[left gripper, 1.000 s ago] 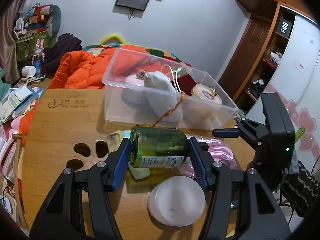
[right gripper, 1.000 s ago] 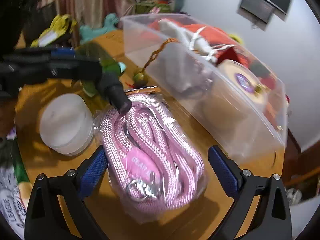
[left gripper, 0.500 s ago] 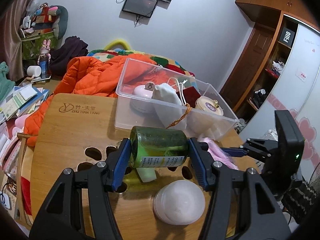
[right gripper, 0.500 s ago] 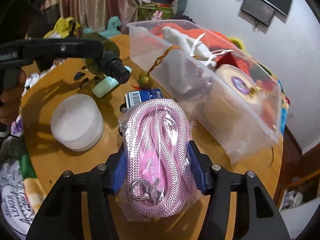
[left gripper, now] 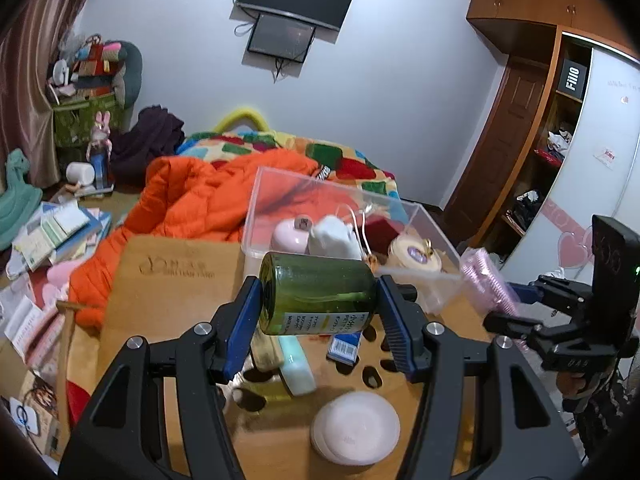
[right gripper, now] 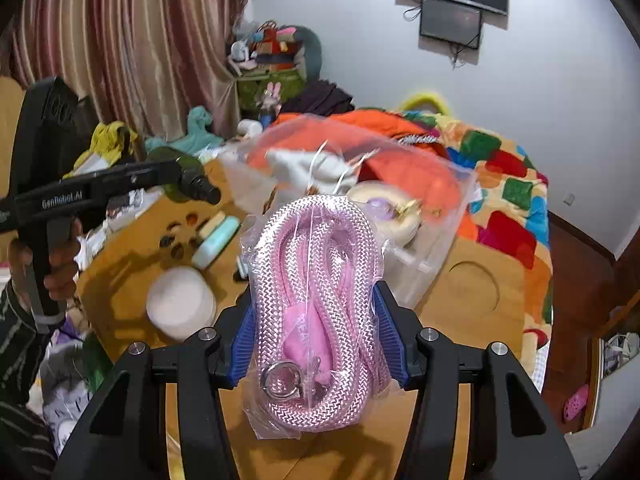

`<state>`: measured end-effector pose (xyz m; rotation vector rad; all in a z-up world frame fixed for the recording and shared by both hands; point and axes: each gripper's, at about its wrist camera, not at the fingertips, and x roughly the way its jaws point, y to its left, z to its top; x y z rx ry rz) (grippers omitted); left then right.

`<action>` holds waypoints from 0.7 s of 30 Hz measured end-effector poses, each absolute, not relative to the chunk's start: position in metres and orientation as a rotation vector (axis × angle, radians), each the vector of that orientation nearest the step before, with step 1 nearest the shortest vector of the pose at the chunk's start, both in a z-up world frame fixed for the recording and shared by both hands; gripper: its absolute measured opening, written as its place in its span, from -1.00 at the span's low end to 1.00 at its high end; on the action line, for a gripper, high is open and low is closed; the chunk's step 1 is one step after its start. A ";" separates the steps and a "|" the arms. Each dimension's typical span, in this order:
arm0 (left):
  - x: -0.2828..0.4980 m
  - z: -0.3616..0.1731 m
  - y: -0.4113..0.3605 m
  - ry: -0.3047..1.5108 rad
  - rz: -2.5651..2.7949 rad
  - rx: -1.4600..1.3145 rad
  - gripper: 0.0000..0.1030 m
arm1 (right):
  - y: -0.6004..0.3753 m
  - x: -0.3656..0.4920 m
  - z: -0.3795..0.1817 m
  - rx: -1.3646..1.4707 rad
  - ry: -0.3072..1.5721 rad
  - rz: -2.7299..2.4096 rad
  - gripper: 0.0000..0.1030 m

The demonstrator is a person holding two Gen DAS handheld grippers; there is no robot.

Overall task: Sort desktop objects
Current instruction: 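Lift and carry the green bottle and pink rope bag over the clear box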

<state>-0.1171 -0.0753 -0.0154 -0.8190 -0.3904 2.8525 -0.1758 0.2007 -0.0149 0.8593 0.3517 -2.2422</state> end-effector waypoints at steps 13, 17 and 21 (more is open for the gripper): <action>-0.149 0.021 -0.082 -0.252 2.934 -0.739 0.12 | 0.207 -0.212 0.029 0.759 0.208 -2.339 -0.03; -0.162 0.015 -0.083 -0.245 2.923 -0.765 0.12 | 0.207 -0.226 0.036 0.748 0.155 -2.355 -0.03; -0.175 0.002 -0.082 -0.260 2.888 -0.815 0.12 | 0.199 -0.246 0.035 0.772 0.088 -2.340 -0.03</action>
